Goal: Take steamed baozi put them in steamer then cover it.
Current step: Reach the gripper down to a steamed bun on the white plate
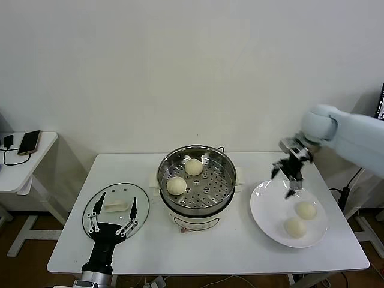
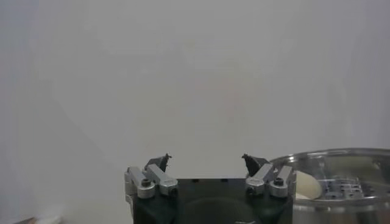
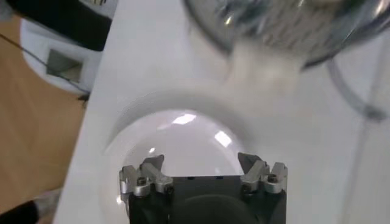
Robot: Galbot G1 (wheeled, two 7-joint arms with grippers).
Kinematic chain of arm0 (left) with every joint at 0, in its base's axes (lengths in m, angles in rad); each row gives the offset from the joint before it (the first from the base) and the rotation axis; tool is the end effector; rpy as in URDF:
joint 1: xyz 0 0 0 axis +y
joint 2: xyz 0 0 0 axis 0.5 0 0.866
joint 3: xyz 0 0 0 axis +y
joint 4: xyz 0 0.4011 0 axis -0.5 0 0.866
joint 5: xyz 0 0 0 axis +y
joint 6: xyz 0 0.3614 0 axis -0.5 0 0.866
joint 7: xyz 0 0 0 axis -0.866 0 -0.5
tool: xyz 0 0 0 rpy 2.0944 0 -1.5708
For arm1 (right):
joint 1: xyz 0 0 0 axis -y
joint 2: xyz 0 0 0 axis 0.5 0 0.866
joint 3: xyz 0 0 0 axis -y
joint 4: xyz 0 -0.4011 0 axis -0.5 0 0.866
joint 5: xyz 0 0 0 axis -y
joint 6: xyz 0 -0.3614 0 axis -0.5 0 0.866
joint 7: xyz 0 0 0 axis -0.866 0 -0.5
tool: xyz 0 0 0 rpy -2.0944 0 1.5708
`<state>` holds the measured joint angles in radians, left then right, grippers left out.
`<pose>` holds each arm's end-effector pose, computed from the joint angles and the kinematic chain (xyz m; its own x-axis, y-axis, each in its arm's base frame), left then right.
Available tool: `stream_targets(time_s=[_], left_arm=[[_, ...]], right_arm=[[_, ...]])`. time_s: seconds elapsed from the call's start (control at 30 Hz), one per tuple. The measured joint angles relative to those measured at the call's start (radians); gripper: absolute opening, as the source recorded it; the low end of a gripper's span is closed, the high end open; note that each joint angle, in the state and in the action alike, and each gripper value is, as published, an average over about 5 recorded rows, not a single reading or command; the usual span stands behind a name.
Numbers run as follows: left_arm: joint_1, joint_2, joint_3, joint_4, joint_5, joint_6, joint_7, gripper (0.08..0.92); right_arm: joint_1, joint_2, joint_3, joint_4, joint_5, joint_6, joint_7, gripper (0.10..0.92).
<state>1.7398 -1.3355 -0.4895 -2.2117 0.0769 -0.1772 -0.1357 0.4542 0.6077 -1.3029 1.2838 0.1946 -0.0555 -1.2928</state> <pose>0.1065 0.0335 -0.3251 -0.9882 0.0746 -0.1337 0.0443 0.9752 0.2167 0.5553 -0.2218 -0.1265 0.0676 -0.1062 0.9920 -0.9738 -0.2235 0.0425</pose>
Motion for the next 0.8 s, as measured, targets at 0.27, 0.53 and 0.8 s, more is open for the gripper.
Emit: stream_targets(time_s=[0.27,0.53,0.8], left_arm=[[0.006,-0.006,-0.003,0.003,0.008,0.000,-0.001,0.823],[0.010,-0.007,-0.003,0.007,0.012,-0.002,-0.002,0.823],[0.010,-0.007,-0.003,0.010,0.013,-0.004,-0.004,0.823]], right_arm=[[-0.154,-0.034,0.094,-0.015,-0.091,0.016,0.016,0.823],[-0.255,-0.043,0.157,-0.025,-0.161,0.021,0.034,0.823],[-0.315,-0.045,0.193,-0.029,-0.208,0.016,0.066,0.823]])
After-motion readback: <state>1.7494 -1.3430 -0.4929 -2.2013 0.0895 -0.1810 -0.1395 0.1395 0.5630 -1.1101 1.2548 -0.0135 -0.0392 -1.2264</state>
